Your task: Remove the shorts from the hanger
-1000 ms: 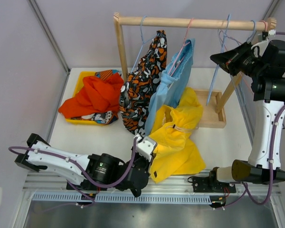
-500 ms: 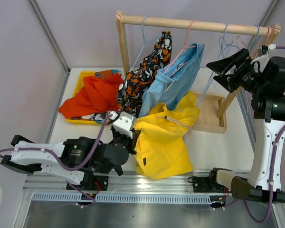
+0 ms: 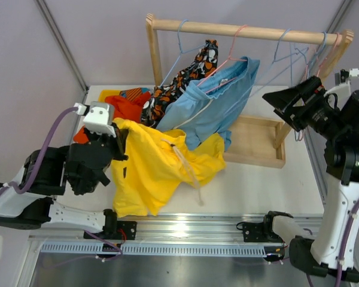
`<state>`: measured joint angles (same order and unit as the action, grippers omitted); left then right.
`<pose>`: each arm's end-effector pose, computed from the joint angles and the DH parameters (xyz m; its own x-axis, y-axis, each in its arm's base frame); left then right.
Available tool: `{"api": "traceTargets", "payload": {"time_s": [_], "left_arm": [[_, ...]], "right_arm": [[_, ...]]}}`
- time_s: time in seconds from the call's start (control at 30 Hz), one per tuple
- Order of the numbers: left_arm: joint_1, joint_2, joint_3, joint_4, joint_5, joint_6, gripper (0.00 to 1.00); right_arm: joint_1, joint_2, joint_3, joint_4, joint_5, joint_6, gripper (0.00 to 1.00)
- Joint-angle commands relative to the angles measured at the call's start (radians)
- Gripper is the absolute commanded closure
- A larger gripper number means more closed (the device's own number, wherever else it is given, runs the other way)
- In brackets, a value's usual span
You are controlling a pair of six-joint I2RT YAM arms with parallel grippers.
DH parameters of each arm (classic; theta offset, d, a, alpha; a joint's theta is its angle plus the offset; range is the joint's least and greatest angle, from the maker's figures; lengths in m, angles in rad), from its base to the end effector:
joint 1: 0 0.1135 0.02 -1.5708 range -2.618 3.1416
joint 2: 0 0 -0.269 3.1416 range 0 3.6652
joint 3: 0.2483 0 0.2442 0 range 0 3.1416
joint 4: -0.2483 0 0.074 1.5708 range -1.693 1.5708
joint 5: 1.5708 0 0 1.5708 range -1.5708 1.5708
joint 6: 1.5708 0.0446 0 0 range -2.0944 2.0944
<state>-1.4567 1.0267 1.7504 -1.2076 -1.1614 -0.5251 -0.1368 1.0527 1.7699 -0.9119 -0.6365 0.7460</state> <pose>0.0520 -0.0943 0.5027 -0.1977 -0.0272 -0.9799 0.2357 0.9690 -0.0745 0.1359 0.0081 0.5268 -0.4584 0.6141 -0.6425 -0.2136 0.6256 0.7503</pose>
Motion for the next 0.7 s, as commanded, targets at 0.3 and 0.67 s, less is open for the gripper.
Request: {"api": "traceTargets", "payload": {"time_s": [0.3, 0.67], "left_arm": [[0.223, -0.152, 0.045, 0.378, -0.256, 0.525, 1.00], [0.411, 0.010, -0.073, 1.117, -0.160, 1.374, 1.00]], "right_arm": [[-0.001, -0.206, -0.069, -0.096, -0.020, -0.059, 0.00], [0.003, -0.252, -0.159, -0.048, -0.054, -0.080, 0.01]]}}
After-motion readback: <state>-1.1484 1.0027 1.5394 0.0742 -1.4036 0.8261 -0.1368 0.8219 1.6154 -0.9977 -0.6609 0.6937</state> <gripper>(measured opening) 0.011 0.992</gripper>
